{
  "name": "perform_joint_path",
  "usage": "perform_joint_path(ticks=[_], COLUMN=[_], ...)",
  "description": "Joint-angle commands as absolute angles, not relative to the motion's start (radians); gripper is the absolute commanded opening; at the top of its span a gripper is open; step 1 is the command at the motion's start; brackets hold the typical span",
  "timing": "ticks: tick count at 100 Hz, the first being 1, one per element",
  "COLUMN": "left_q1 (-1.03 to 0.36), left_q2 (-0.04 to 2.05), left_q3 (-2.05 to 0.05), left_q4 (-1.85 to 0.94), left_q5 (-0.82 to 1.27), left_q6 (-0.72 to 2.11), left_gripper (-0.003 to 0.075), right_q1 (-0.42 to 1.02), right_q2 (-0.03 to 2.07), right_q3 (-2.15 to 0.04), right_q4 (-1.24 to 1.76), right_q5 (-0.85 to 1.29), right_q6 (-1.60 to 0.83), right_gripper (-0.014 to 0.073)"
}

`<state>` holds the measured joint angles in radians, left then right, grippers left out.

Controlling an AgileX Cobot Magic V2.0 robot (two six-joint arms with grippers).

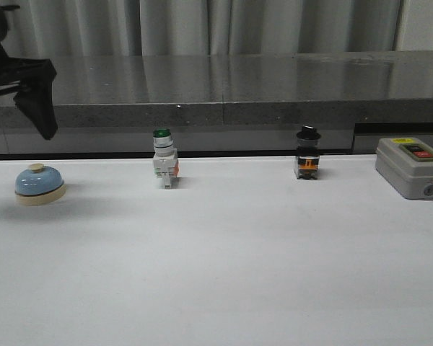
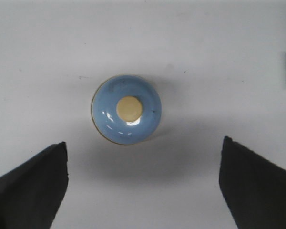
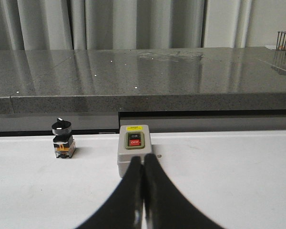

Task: Place and press bell with both arms
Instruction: 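Lower the left gripper and close it around the blue bell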

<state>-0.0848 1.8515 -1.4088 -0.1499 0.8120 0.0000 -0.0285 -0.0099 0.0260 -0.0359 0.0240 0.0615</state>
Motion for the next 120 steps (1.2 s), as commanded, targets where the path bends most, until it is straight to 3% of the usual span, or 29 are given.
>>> perform_joint_path(ticks=[1, 77, 106, 120], left_q1=[-0.088, -0.088, -0.088, -0.088], left_q2=[1.856, 2.073, 2.074, 2.072], left_q3=[-1.482, -1.623, -1.623, -1.623], left_q4=[-0.139, -0.119, -0.119, -0.119], left_q5=[0.829, 0.846, 0.838, 0.841], left_q6=[-0.017, -0.017, -0.017, -0.017], left_gripper=[0.0591, 0.0575, 0.0316, 0.0251], right_q1=[-0.032, -0.032, -0.032, -0.032], right_q2=[-0.028, -0.028, -0.028, -0.028], right_q3=[0.012, 0.012, 0.012, 0.012], right_q4=[-0.048, -0.048, -0.048, -0.048], right_q5=[-0.057, -0.057, -0.057, -0.057], right_q6=[0.060, 0.060, 0.060, 0.060], right_gripper=[-0.0060, -0.0060, -0.0060, -0.0060])
